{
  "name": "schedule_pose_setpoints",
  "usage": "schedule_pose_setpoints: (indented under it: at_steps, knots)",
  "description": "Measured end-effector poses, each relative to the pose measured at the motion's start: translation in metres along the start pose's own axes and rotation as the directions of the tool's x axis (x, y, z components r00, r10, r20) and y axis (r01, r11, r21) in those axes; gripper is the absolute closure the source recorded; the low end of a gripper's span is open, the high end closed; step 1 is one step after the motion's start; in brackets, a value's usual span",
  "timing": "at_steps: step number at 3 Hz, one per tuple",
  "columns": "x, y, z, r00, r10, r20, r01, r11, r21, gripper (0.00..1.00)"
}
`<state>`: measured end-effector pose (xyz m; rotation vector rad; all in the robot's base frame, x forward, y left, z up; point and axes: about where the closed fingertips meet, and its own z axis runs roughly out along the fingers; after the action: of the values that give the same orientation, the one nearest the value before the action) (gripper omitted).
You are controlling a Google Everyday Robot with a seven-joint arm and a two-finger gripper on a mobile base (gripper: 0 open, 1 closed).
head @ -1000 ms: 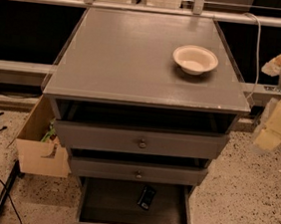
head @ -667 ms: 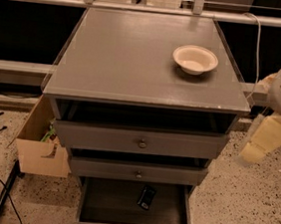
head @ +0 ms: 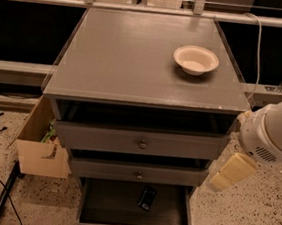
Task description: Pick rxbar blueberry from bottom drawer and place on counter
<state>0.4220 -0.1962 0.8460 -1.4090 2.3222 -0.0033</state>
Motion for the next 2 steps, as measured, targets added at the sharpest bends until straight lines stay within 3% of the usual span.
schedule_pose_setpoints:
  at_steps: [2]
  knots:
    - [0.006,0.002,0.015,1.0,0.009,-0.002,-0.009,0.9999,0.006,0.0]
